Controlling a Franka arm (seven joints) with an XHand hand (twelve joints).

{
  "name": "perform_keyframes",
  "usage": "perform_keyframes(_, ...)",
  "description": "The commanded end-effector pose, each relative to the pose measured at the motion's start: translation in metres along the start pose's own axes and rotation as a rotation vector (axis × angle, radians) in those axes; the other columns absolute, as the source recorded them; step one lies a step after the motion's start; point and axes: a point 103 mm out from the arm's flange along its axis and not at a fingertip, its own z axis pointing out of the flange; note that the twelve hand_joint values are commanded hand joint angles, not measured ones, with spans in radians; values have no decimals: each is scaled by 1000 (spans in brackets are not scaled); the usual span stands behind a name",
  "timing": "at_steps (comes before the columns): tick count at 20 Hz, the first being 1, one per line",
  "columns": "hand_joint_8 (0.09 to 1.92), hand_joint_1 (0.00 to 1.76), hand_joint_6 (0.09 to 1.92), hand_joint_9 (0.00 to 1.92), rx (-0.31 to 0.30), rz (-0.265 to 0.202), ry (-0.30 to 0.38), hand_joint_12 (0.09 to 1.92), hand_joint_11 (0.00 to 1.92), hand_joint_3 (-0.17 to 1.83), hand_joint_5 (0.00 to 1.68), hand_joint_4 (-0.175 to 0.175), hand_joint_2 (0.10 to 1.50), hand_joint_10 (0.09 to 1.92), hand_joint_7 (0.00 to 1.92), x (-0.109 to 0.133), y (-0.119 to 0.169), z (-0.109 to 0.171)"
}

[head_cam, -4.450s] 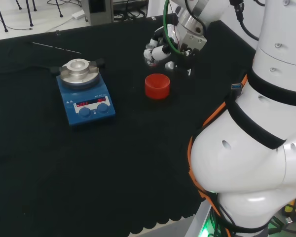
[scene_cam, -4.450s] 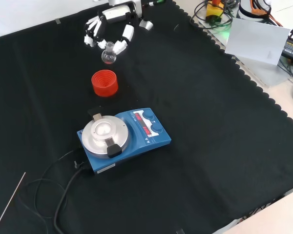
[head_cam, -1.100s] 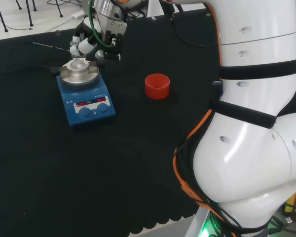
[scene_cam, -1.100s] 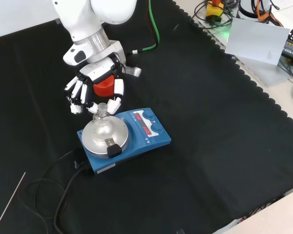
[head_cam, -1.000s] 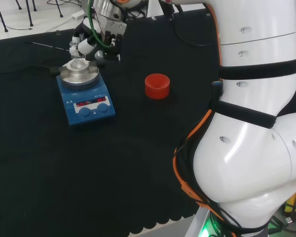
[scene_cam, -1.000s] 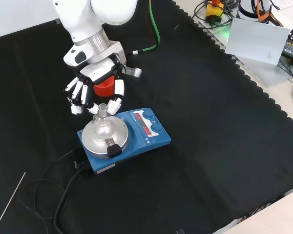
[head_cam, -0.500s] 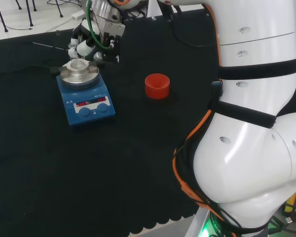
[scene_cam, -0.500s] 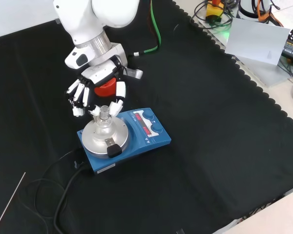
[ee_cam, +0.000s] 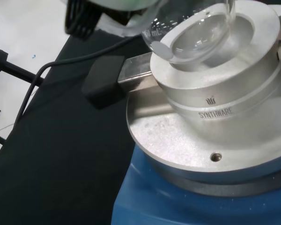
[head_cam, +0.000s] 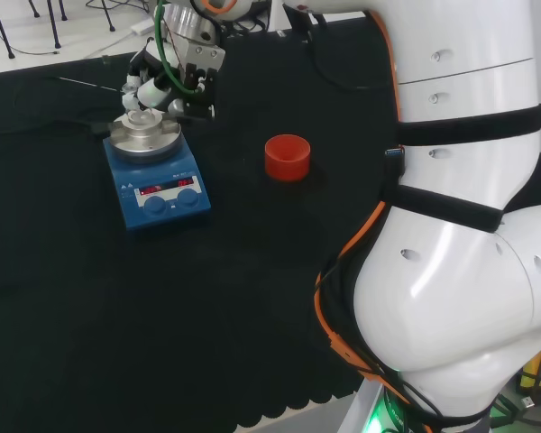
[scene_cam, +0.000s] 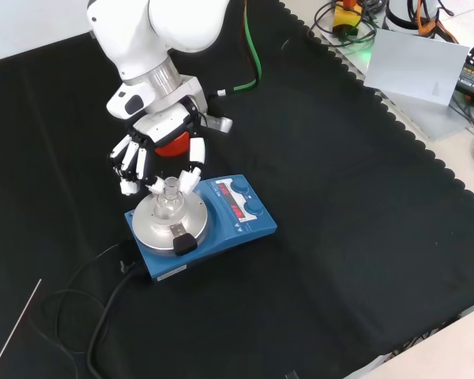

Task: Place the round-bottom flask on the heater.

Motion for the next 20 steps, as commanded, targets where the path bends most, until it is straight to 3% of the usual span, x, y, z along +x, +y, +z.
perform_keyframes(1,559,1083,1201,628,3,4,0,1330,186,854,1020,49,695,535,463,-2,1,2)
perform_keyframes(20,559,1083,1202,627,20,24,1,1330,183,857,1020,48,694,535,462,-15,11,9)
